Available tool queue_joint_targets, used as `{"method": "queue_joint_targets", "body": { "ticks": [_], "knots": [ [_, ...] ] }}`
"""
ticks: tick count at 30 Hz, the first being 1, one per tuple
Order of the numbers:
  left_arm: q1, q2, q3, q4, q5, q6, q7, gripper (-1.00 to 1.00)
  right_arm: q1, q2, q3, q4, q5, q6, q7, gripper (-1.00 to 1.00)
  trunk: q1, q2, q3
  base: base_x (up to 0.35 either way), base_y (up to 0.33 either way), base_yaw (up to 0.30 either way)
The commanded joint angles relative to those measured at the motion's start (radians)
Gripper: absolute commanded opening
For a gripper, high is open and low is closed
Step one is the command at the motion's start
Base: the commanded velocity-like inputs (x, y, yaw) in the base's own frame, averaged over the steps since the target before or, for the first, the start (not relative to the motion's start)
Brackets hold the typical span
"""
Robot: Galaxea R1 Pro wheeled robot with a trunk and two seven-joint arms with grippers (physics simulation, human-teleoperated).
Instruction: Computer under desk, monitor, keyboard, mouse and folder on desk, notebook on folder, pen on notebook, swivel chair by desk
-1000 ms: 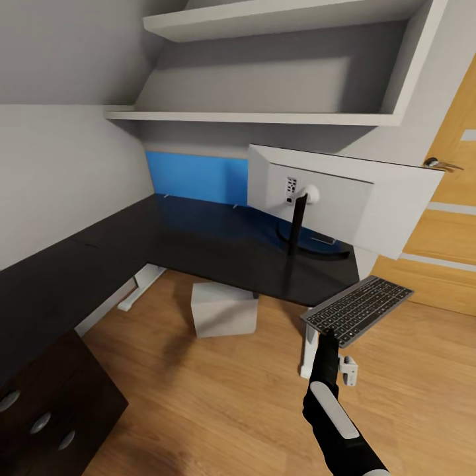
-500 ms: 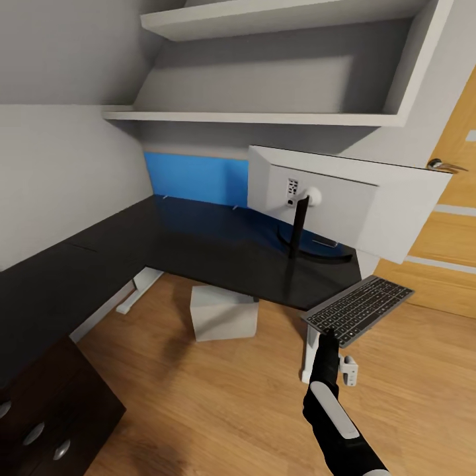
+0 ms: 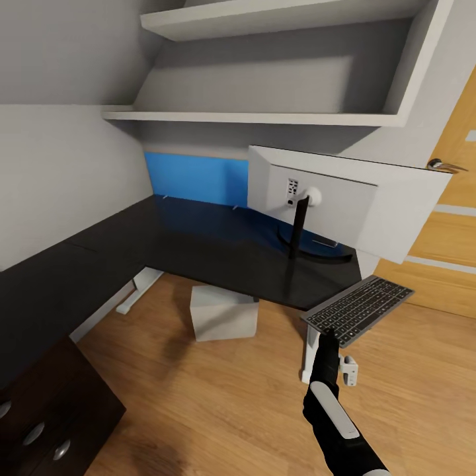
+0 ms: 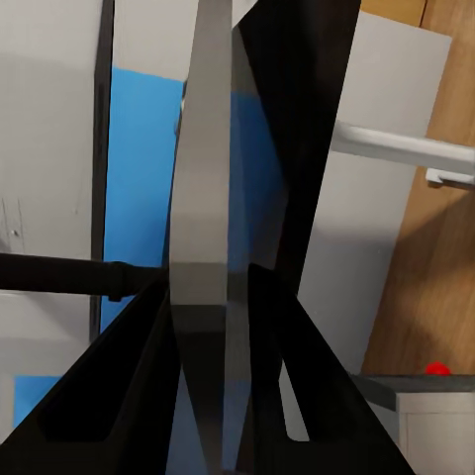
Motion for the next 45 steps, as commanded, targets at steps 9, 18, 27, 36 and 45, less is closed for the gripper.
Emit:
{"method": "queue_joint_targets", "body": {
  "ticks": [9, 18, 27, 36, 45],
  "knots": [
    [0.0, 0.001, -0.005, -0.001, 0.008, 0.002, 0.008, 1.0, -0.001, -0.001, 0.004, 0.0, -0.037, 0.002, 0.013, -1.0, 0.0, 0.0, -0.001, 0.0, 0.0, 0.0],
    [0.0, 0.001, -0.005, -0.001, 0.008, 0.002, 0.008, 1.0, -0.001, -0.001, 0.004, -0.001, -0.036, 0.008, 0.015, -1.0, 0.0, 0.0, -0.001, 0.0, 0.0, 0.0],
    [0.0, 0.002, -0.004, -0.001, 0.008, 0.002, 0.008, 1.0, -0.001, -0.001, 0.006, -0.001, -0.036, 0.009, 0.015, -1.0, 0.0, 0.0, -0.001, 0.0, 0.0, 0.0],
    [0.0, 0.002, -0.003, -0.001, 0.008, 0.002, 0.008, 1.0, -0.001, 0.001, 0.005, 0.0, -0.036, 0.009, 0.016, -1.0, 0.0, 0.0, -0.001, 0.0, 0.0, 0.0],
    [0.0, 0.002, -0.005, -0.001, 0.007, 0.001, 0.007, 1.0, -0.001, 0.0, 0.006, 0.0, -0.036, 0.009, 0.016, -1.0, 0.0, 0.0, -0.001, 0.051, 0.0, 0.0]
  ]
}}
